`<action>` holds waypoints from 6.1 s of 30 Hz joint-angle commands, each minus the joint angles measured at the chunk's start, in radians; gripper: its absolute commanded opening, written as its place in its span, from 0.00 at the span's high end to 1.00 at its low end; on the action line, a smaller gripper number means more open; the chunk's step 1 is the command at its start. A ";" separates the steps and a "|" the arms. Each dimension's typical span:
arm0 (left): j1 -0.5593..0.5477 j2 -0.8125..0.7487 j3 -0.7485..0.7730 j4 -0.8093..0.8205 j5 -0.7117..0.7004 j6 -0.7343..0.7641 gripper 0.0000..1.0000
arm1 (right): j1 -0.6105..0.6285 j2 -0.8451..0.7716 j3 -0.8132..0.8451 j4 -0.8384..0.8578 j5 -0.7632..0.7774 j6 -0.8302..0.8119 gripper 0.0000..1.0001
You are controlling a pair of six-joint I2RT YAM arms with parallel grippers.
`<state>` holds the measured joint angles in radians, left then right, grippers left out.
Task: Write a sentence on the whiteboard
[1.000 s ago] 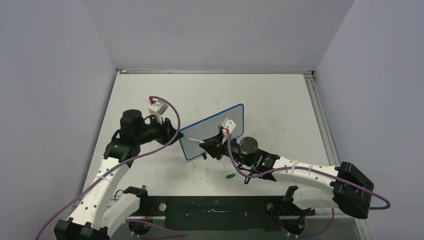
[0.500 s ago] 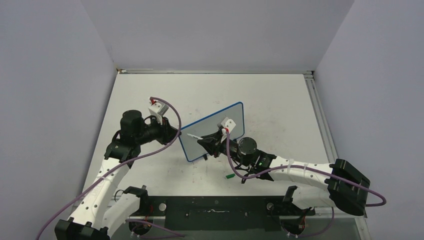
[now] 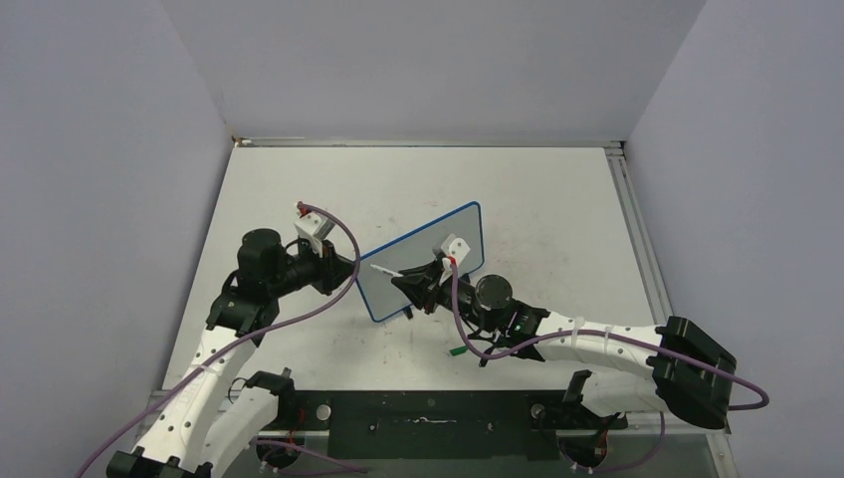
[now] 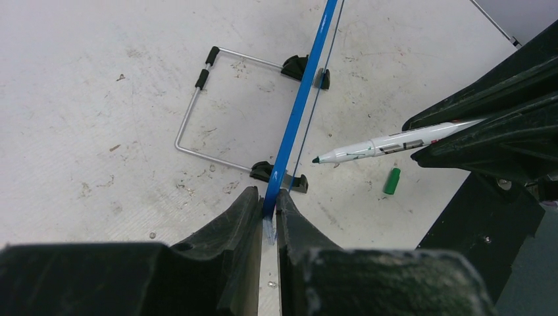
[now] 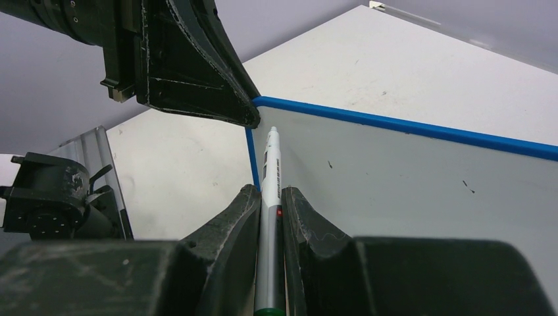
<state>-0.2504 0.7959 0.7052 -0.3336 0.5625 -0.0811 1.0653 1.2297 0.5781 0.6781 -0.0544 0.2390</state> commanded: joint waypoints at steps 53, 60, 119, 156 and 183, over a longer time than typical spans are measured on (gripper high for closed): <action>-0.096 -0.012 0.000 -0.011 -0.113 0.032 1.00 | 0.050 0.081 -0.001 0.061 0.173 -0.050 0.95; -0.096 -0.017 0.000 -0.012 -0.113 0.032 1.00 | 0.050 0.034 -0.035 0.028 0.246 -0.053 0.95; -0.099 -0.015 0.000 -0.011 -0.109 0.035 1.00 | 0.144 0.038 0.008 0.058 0.336 -0.162 0.95; -0.102 -0.021 0.000 -0.013 -0.108 0.035 1.00 | 0.145 0.066 -0.019 0.072 0.351 -0.145 0.95; -0.102 -0.024 -0.001 -0.013 -0.106 0.035 1.00 | 0.145 0.029 -0.066 0.086 0.430 -0.142 0.95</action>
<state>-0.3462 0.7788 0.7017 -0.3210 0.4484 -0.0441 1.2118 1.2827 0.5297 0.7128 0.3347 0.0837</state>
